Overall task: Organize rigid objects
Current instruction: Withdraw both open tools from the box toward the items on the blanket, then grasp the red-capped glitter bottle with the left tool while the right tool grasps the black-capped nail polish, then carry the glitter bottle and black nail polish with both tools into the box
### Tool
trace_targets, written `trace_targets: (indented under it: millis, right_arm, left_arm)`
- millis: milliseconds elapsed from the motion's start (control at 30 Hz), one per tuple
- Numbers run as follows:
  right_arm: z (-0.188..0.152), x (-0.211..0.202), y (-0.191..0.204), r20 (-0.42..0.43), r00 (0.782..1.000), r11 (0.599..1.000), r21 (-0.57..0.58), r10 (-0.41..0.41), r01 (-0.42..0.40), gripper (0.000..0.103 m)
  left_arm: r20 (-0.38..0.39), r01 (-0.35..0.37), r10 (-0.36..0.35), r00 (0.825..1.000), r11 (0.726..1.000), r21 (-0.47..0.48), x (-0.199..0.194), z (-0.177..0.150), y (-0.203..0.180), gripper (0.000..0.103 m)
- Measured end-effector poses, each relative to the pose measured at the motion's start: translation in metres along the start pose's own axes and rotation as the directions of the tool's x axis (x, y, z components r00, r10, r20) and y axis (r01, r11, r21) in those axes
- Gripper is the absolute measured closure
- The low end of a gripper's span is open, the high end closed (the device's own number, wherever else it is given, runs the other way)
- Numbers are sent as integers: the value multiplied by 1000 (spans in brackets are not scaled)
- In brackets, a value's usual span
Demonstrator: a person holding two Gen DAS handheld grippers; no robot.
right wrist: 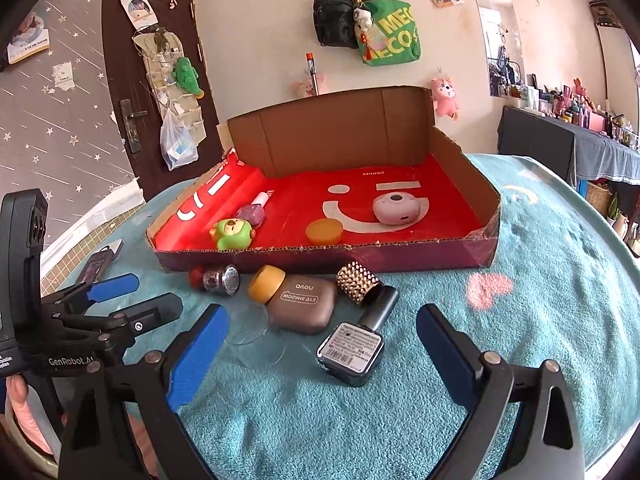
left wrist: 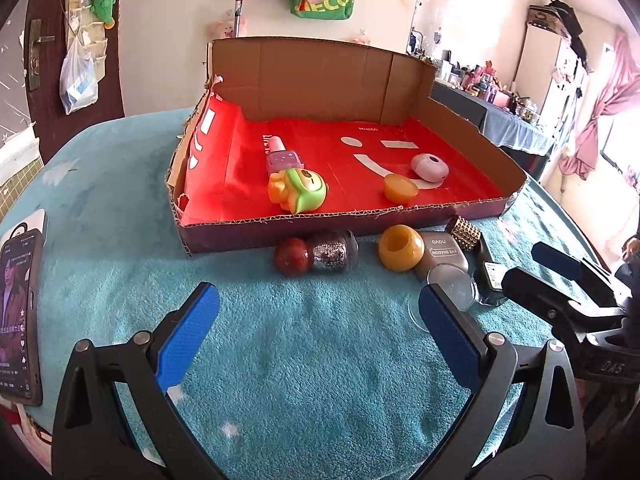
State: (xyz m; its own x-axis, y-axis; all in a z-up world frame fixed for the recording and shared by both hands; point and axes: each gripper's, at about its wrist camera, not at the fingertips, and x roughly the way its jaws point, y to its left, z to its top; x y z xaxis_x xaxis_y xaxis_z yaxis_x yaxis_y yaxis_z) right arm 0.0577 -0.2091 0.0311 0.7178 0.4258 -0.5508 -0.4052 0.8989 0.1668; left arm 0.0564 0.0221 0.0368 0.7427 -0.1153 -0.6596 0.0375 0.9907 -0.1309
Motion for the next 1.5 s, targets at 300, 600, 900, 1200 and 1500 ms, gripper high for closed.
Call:
trace_targets:
  millis: [300,600,900,1200,1500]
  right_arm:
    - [-10,7,-2,-44,999,1000,17,-11,12,15]
    - [-16,13,-7,-64,998,999,29,-28,30,20]
    - [-19,20,-6,-64,994,995,8,-94,95,24]
    - [-23,37,1,-53,983,985,-25,-174,173,36]
    - [-26,38,3,-32,978,977,-64,-204,202,58]
  left_arm:
    - [-56,26,-27,998,999,-26,14,-6,4,19]
    - [-78,-10,7,997,999,-37,26,-2,4,22]
    - [-114,-46,37,993,996,-73,50,10,1,22]
    - [-110,-98,86,990,989,-109,62,19,1,25]
    - [-95,-102,94,991,992,-78,62,18,-4,46]
